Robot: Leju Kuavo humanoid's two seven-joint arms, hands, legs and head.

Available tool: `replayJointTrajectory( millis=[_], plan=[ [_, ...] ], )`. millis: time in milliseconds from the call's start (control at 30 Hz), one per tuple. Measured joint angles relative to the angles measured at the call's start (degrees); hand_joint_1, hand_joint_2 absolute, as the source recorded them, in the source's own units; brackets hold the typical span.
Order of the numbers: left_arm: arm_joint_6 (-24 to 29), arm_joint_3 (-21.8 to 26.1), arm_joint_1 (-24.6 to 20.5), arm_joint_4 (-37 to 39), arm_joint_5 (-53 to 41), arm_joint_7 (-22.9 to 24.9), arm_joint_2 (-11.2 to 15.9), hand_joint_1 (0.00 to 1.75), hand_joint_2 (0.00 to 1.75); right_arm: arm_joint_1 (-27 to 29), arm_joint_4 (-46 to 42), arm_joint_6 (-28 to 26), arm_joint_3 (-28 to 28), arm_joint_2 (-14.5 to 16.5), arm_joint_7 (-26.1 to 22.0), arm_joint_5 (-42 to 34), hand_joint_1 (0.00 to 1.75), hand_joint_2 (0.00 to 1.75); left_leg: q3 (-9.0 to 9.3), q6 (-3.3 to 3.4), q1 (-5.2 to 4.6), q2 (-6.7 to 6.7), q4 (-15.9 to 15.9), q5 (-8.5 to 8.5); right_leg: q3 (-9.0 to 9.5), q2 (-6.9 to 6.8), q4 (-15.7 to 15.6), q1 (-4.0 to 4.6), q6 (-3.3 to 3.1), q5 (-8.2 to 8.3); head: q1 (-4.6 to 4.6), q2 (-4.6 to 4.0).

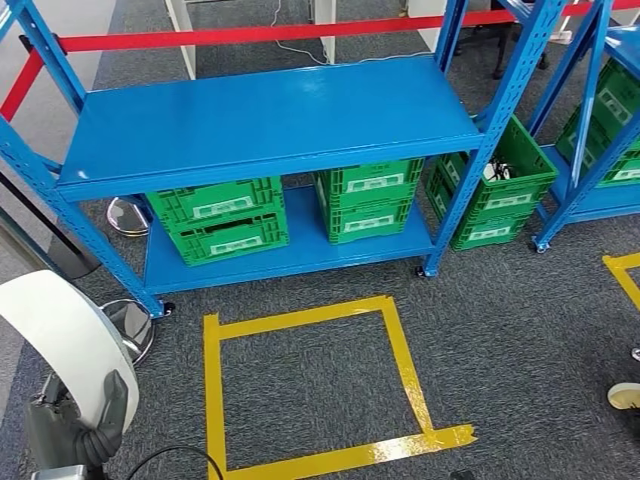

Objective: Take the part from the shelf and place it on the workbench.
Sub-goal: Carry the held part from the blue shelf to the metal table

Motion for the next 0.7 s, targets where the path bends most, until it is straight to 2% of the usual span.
replayJointTrajectory(
  millis=[33, 67, 100, 133, 200, 233, 267, 300, 333, 367, 400, 433, 500, 533, 567, 600, 633, 700],
  plan=[
    [0.00, 0.03, 0.00, 0.00, 0.00, 0.00, -0.03, 1.75, 1.75, 0.07, 0.02, -0.01, -0.01, 0.01, 0.01, 0.01, 0.00, 1.75, -0.25, 0.28, 0.10, 0.10, -0.39, 0.40, -0.44, 0.09, -0.04, -0.09, 0.35, 0.18, -0.02, 0.00],
    [-0.01, 0.07, -0.02, 0.00, 0.00, 0.00, -0.07, 1.75, 1.75, 0.12, 0.03, -0.02, -0.01, 0.01, 0.01, 0.01, 0.00, 1.75, -0.60, 0.69, 0.20, 0.21, -0.72, 0.94, -0.96, 0.20, 0.27, -0.08, 0.66, -0.43, 0.06, 0.00],
    [-0.01, 0.10, -0.03, 0.00, 0.00, -0.01, -0.15, 1.75, 1.75, 0.18, 0.05, -0.02, -0.01, 0.03, 0.02, 0.01, 0.00, 1.75, -1.05, 1.10, 0.35, 0.34, -1.00, 1.52, -1.72, 0.32, 1.55, -0.06, 0.91, -2.01, 0.21, 0.00],
    [-0.02, 0.14, -0.05, 0.00, 0.00, -0.01, -0.24, 1.75, 1.75, 0.22, 0.08, -0.01, -0.01, 0.05, 0.04, 0.02, 0.00, 1.75, -1.58, 1.44, 0.47, 0.48, -1.15, 2.02, -2.72, 0.43, 3.99, -0.07, 1.10, -4.44, 0.37, 0.00],
    [-0.07, 0.19, -0.04, 0.00, 0.00, -0.02, -0.35, 1.75, 1.75, 0.22, 0.09, 0.00, 0.01, 0.09, 0.07, 0.02, 0.00, 1.75, -3.05, 1.75, 0.31, 0.63, -0.49, 2.72, -4.65, 0.46, 11.20, -0.10, 1.40, -9.20, 0.59, 0.00],
    [-0.09, 0.21, -0.03, 0.00, 0.00, -0.02, -0.37, 1.75, 1.75, 0.22, 0.09, -0.02, 0.00, 0.09, 0.08, 0.02, 0.00, 1.75, -3.85, 1.77, 0.23, 0.71, -0.03, 3.00, -5.09, 0.46, 14.29, -0.11, 1.53, -10.19, 0.57, 0.00],
    [-0.10, 0.22, -0.03, 0.00, 0.00, -0.02, -0.38, 1.75, 1.75, 0.21, 0.09, -0.04, 0.00, 0.09, 0.08, 0.02, 0.00, 1.75, -4.69, 1.76, 0.19, 0.78, 0.50, 3.25, -4.77, 0.46, 15.83, -0.11, 1.64, -9.94, 0.56, 0.00],
    [-0.11, 0.23, -0.03, 0.00, 0.00, -0.02, -0.38, 1.75, 1.75, 0.21, 0.09, -0.06, 0.00, 0.08, 0.08, 0.02, 0.00, 1.75, -5.53, 1.70, 0.19, 0.82, 1.07, 3.48, -3.49, 0.46, 15.34, -0.13, 1.70, -8.67, 0.57, 0.00],
    [-0.11, 0.23, -0.03, 0.00, 0.00, -0.02, -0.39, 1.75, 1.75, 0.18, 0.09, -0.07, 0.00, 0.08, 0.08, 0.02, 0.00, 1.75, -6.33, 1.58, 0.22, 0.82, 1.66, 3.68, -1.27, 0.45, 12.90, -0.19, 1.74, -6.97, 0.56, 0.00],
    [-0.11, 0.25, -0.02, 0.00, 0.00, -0.02, -0.40, 1.75, 1.75, 0.11, 0.09, -0.07, 0.00, 0.08, 0.07, 0.02, 0.00, 1.75, -7.04, 1.40, 0.23, 0.81, 2.21, 3.86, 1.33, 0.44, 9.24, -0.26, 1.77, -6.04, 0.59, 0.00],
    [-0.11, 0.26, -0.02, -0.01, 0.00, -0.02, -0.41, 1.75, 1.75, 0.01, 0.09, -0.07, 0.00, 0.08, 0.06, 0.02, 0.00, 1.75, -7.65, 1.17, 0.16, 0.79, 2.75, 4.03, 3.96, 0.50, 5.46, -0.25, 1.71, -5.73, 0.58, 0.00],
    [-0.12, 0.27, -0.02, -0.02, -0.02, -0.04, -0.42, 1.75, 1.75, -0.10, 0.09, -0.09, 0.00, 0.09, 0.00, -0.02, 0.00, 1.75, -8.11, 0.90, 0.04, 0.80, 3.17, 4.29, 5.78, 0.57, 2.59, -0.23, 1.59, -6.00, 0.57, 0.00],
    [-0.33, 0.32, -0.01, -0.04, -0.13, -0.09, -0.46, 1.75, 1.75, -0.20, 0.09, -0.21, -0.14, 0.10, -0.75, -0.78, 0.00, 1.75, -8.74, 0.41, -0.15, 0.80, 3.57, 5.11, 6.94, 0.73, 0.39, -0.03, 1.04, -6.48, 0.55, 0.00],
    [-0.57, 0.44, 0.05, -0.04, -0.26, -0.12, -0.50, 1.75, 1.75, -0.18, 0.09, -0.25, -0.37, 0.24, -1.63, -1.61, 0.00, 1.75, -9.03, 0.16, -0.14, 0.75, 3.62, 5.45, 6.33, 0.66, 0.33, -0.12, 0.67, -6.20, 0.58, 0.00],
    [-0.92, 0.65, 0.16, -0.04, -0.39, -0.13, -0.58, 1.75, 1.75, -0.22, 0.09, -0.21, -0.75, 0.39, -2.78, -2.60, 0.00, 1.75, -9.42, -0.14, -0.09, 0.63, 3.87, 5.07, 5.72, 0.57, 0.36, -0.18, 0.20, -5.74, 0.57, 0.00],
    [-1.39, 0.91, 0.32, -0.04, -0.55, -0.13, -0.69, 1.75, 1.75, -0.31, 0.08, -0.09, -1.23, 0.54, -4.11, -3.50, 0.00, 1.75, -9.89, -0.50, -0.01, 0.52, 4.78, 3.61, 5.03, 0.44, 0.37, -0.27, -0.37, -5.17, 0.51, 0.00],
    [-1.92, 1.20, 0.49, -0.04, -0.74, -0.13, -0.82, 1.75, 1.75, -0.49, 0.07, 0.08, -1.75, 0.68, -5.49, -4.19, 0.00, 1.75, -10.44, -0.86, 0.12, 0.42, 6.74, 1.04, 4.23, 0.32, 0.35, -0.37, -0.83, -4.52, 0.38, 0.00],
    [-2.97, 1.66, 0.78, -0.04, -1.20, -0.14, -1.09, 1.75, 1.75, -0.99, 0.04, 0.70, -2.76, 0.69, -8.10, -5.06, 0.00, 1.75, -11.38, -1.39, 0.35, 0.38, 13.24, -4.83, 2.75, 0.23, 0.55, -0.30, -1.38, -3.20, 0.15, 0.00]
  ],
)
